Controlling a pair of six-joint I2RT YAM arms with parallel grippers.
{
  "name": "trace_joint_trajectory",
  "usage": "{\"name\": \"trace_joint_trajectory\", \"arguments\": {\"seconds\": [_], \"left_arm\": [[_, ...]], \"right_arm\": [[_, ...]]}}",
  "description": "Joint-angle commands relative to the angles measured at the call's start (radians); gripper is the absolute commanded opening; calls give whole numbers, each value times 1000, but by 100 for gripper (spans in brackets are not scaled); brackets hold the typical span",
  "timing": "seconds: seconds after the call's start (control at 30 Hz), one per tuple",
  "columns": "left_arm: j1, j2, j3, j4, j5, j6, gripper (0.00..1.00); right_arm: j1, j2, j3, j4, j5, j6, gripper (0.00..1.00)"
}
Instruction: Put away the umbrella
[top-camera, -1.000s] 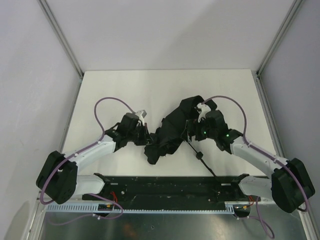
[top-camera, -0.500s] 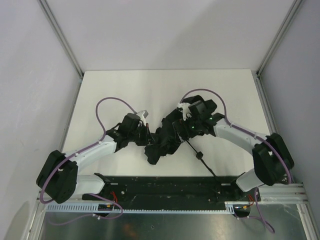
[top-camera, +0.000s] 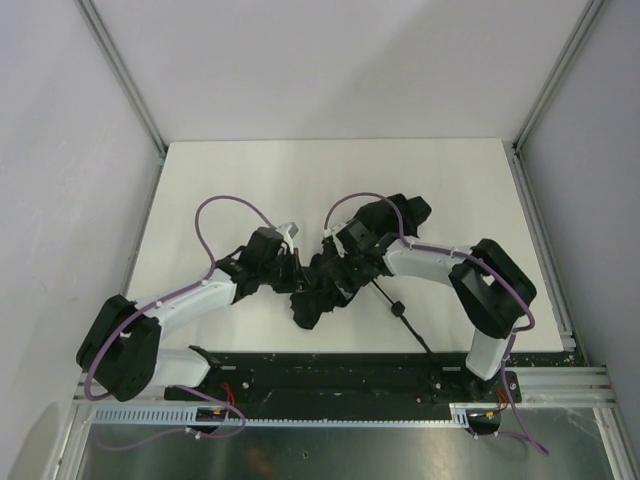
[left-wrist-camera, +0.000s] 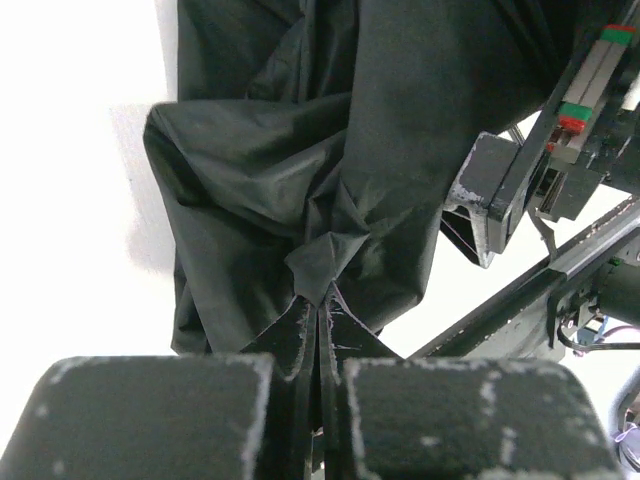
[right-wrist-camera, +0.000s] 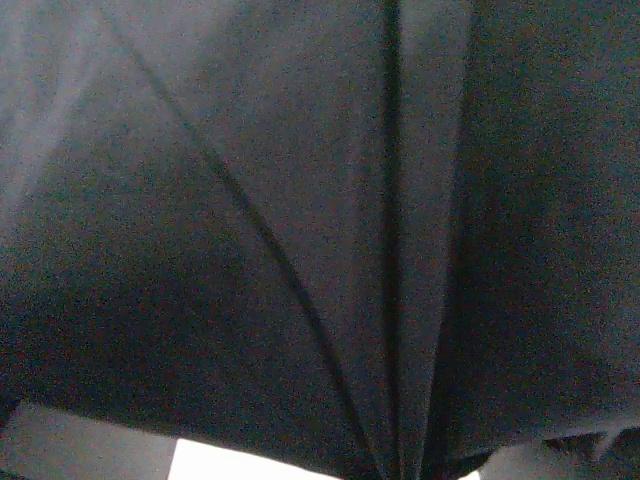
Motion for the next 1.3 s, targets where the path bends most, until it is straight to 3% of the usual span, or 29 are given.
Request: {"name": "trace_joint_trajectory", "arguments": {"seconds": [0.0,0.1,0.27,0.4,0.47,0.6,0.83,1.03,1.27], "left_arm": [[-8,11,16,34,-24,-24,0],[-8,6,2,34,-46,-31,0],[-5,13,-11,35,-68,-38,0],[21,-3,-28,35,-97,-41,0],[36,-8,-30,34,-100,-35,0],[50,-12,-32,34,-97,-25,0],[62,-55,-43,33,-79,-17,1],[65,-116,-43,40,2,2,8],[65,-232,-12,48,-3,-26,5]], "right_arm": [[24,50,38,70,247,38,99],[28,90,38,92,280,46,89],[-4,136,33,115,152,37,37],[-19,111,-5,171,39,27,11],[-31,76,-34,208,-28,36,3],[-89,-26,-128,332,-211,103,0],[-202,-219,-342,713,-551,253,0],[-277,-306,-445,1033,-751,512,0],[-267,-320,-456,1465,-867,916,0]]}}
